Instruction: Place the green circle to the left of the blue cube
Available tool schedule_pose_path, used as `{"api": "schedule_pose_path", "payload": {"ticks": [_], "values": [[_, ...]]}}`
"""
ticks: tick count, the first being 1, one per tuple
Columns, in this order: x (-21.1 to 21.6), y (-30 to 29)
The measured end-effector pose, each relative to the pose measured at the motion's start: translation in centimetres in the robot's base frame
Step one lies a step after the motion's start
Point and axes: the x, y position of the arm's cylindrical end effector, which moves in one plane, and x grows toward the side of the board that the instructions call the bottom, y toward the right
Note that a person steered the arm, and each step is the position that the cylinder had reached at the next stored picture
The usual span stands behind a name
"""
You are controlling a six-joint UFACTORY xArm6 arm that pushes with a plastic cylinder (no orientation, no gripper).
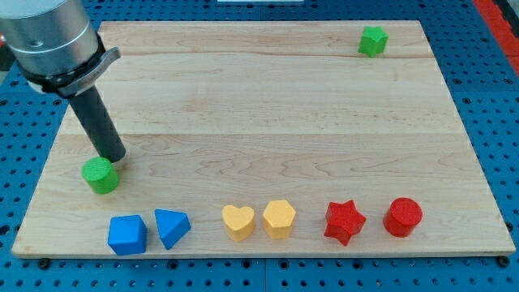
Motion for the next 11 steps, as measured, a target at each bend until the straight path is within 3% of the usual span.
{"api": "schedule_pose_path", "payload": {"ticks": [2, 3, 4, 6, 8, 9, 11], "values": [[3.2, 0.7], [1.0, -3.6], [1.9, -6.0], [4.3, -0.3], [8.2, -0.2], [5.5, 2.1], [-1.6, 22.4]]}}
